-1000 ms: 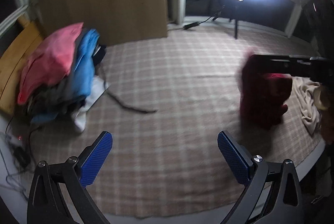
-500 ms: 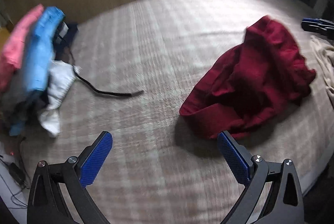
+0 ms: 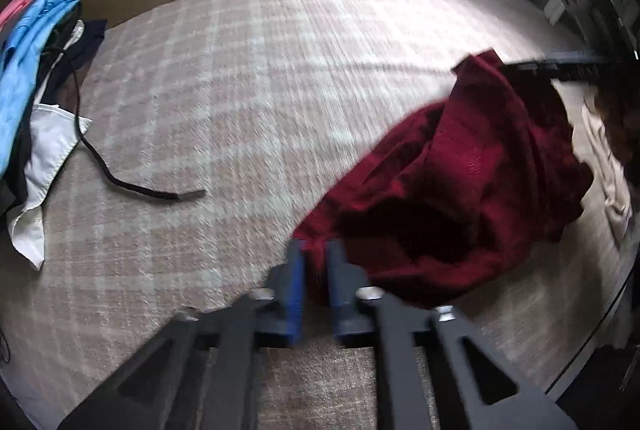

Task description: Fold clothes

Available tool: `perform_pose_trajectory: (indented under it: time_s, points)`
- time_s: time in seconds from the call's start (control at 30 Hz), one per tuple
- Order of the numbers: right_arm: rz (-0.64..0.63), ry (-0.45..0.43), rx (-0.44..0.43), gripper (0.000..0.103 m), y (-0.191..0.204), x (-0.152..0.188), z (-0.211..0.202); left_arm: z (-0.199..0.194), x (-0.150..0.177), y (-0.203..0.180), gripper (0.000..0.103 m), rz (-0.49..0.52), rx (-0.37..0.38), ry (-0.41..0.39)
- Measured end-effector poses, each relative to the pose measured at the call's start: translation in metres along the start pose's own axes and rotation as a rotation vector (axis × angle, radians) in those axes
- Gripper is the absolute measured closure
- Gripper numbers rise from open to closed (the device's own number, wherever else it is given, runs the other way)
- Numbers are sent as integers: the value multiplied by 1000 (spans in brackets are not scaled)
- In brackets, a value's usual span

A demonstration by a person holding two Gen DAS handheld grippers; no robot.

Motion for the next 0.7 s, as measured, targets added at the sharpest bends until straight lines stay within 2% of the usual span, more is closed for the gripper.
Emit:
perform_pose_trajectory:
  time_s: [0.1,0.17,0.23,0.3,0.33,0.4,0.5,0.6,0.7]
  points:
    - [-7,-78,8,95,8,0,-35,-29,-7,9,99,-33,34,-59]
    - [33,-169,17,95,8,0,-76,-58,-13,13,99,-42,38,-105]
    - [84,-257,12,95,8,11,-123,-89,-16,15,99,-31,45,-158]
    - [113,-294,41,95,10,33,-154,-116,-17,13,99,-1,45,-205]
    - [121,-281,63,95,12,48,-161,-122,-18,12,98,14,50,-212]
    - [130,-187,108,90,15,85,-160,-123,-13,6,98,44,74,-196]
    - [120,-86,191,80,14,125,-142,-95,2,5,99,102,30,-105]
    - [176,-103,164,67,6,134,-132,-66,19,9,99,92,21,-17]
    - [189,-115,152,67,2,129,-117,-57,28,14,98,79,22,2]
Point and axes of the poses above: each gripper's, at about its wrist camera, not at the fingertips, and z roughly the way its jaws point, y to its left, x to its underside, the point moved 5 cm from there along z, roughly the way its jaws point, and after that the axes turned 2 degrees about z, right-handed, at the moved point
